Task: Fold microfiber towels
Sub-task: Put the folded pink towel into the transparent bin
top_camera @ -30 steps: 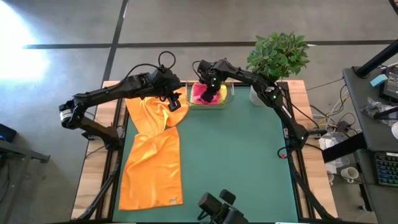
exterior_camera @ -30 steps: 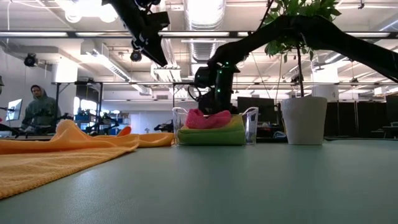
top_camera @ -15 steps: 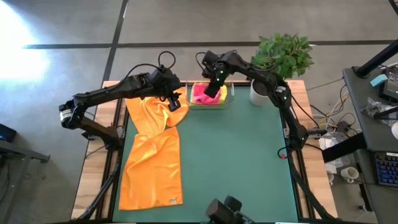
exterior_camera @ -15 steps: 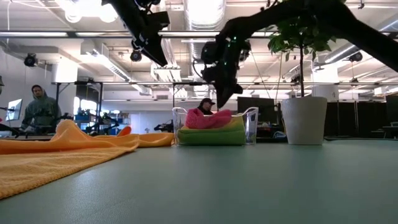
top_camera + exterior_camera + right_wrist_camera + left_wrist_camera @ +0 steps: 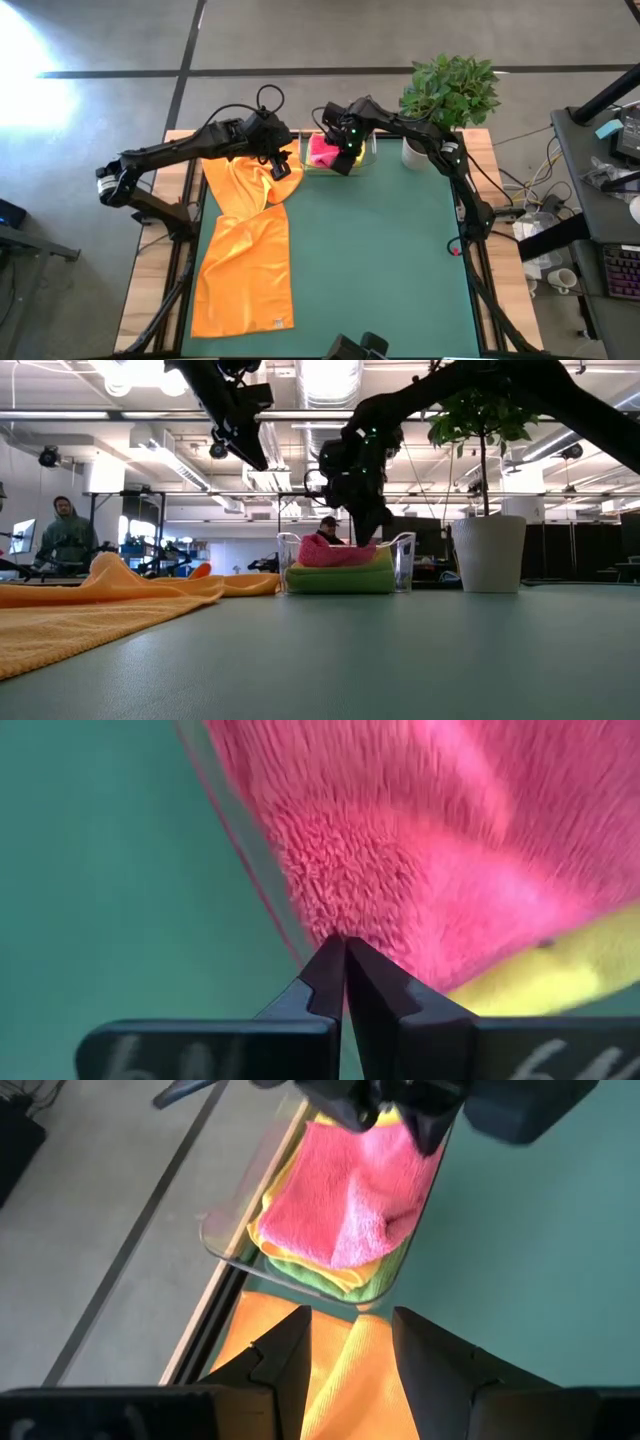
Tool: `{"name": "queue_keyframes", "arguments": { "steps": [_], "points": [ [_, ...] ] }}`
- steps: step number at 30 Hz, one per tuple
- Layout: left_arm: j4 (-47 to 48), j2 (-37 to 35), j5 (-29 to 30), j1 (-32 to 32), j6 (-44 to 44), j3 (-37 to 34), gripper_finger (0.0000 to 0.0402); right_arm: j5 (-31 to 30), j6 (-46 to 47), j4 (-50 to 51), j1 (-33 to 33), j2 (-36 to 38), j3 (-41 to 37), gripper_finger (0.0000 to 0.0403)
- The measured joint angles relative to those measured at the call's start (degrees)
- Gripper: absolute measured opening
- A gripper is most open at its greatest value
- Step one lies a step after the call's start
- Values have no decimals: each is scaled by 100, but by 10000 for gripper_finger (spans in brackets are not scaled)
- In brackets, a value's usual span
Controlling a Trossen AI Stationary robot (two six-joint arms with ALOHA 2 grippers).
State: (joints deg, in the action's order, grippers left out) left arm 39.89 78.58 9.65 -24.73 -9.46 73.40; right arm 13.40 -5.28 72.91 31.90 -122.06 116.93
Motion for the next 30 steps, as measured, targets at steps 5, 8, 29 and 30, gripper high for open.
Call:
{"name": "queue_keyframes", "arguments": {
  "steps": [5, 8, 29, 30],
  "points": [
    [-44, 0, 1, 0, 0, -168, 125, 6, -14, 127, 0, 2, -229, 8],
    [-35, 2, 1, 0, 0, -266, 125, 8, -54, 166, -2, 29, -252, 8],
    [-22, -9, 2, 2, 12, -292, 125, 57, 833, -1574, -151, 115, 54, 8],
    [0, -19, 0, 2, 13, -292, 125, 54, 834, -1578, -164, 86, 54, 8]
  ]
}}
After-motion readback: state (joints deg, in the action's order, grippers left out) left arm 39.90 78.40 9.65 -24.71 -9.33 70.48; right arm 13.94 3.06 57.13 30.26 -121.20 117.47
